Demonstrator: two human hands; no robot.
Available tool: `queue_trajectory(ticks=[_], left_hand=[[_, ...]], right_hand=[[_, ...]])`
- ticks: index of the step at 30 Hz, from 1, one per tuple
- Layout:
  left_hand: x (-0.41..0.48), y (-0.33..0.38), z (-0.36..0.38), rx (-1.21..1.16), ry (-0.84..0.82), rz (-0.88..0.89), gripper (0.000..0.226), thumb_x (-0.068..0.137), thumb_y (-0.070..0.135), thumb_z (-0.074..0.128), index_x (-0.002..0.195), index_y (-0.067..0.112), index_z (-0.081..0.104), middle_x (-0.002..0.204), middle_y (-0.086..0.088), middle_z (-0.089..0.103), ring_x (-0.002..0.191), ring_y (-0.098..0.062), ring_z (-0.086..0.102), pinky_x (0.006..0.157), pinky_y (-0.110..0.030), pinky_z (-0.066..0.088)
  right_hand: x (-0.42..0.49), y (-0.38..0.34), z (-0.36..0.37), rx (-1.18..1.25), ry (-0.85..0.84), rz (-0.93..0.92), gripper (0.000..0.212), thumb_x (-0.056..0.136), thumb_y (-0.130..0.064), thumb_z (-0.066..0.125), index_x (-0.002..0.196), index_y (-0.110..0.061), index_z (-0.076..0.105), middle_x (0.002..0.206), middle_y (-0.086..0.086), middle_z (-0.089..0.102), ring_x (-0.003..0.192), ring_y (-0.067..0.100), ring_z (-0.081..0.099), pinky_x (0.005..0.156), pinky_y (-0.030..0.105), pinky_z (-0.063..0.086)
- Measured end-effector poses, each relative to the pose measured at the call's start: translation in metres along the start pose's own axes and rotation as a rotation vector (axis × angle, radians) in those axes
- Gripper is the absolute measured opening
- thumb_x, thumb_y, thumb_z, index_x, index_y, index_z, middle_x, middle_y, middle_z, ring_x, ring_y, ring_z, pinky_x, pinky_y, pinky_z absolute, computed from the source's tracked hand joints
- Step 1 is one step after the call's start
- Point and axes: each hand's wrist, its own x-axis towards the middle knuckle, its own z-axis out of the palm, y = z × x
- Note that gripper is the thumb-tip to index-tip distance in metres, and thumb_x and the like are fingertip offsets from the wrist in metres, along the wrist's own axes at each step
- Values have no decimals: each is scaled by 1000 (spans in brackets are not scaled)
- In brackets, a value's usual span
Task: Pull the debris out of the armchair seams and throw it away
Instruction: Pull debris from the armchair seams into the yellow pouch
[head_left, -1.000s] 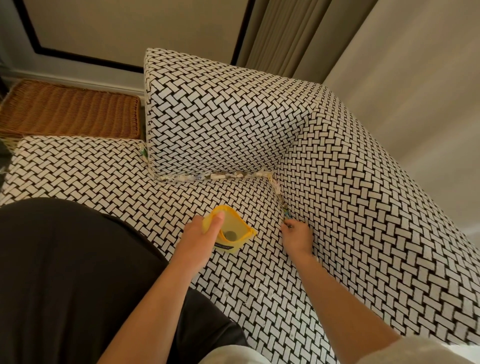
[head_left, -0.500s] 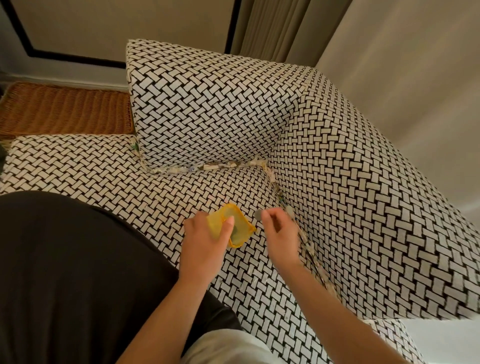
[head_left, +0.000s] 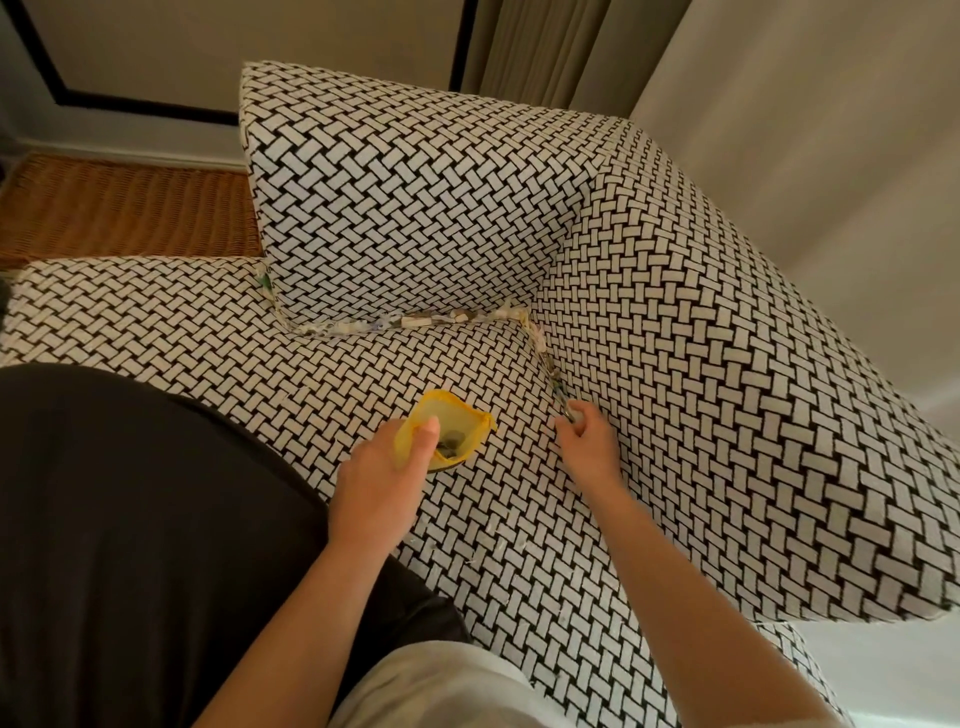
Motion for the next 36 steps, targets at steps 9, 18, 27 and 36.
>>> queue_trajectory(ticks=[9,18,27,36], left_hand=[[0,2,-2,-25,-171,-64,48,87,64,34,113,27,47,90,10,55,80,-4,51,59,-20,35],[-3,7,-5,-120,-242,-98,69,74,78,25,119,29,43,96,6,54,86,-17,55,79,-34,48],[1,6,-3,-120,-192,-142,84,68,79,6,114,21,47,88,0,54,79,-14,53,68,-31,43],[-1,9,-3,-112,-159,-163,90,67,78,3,117,19,50,97,-1,54,88,-15,52,74,-31,39]], right_hand=[[28,2,7,-423,-90,75,38,95,-32,45,129,-14,45,94,2,57,82,20,57,69,32,47],[27,6,15,-405,86,98,28,96,-31,43,111,-14,59,93,7,65,82,25,60,72,34,49],[35,1,15,-434,45,170,30,97,-27,39,116,-14,59,106,9,64,92,27,59,77,33,47],[2,-4,22,-115,185,-113,21,96,-23,47,86,-10,60,66,0,55,57,15,48,46,21,36]])
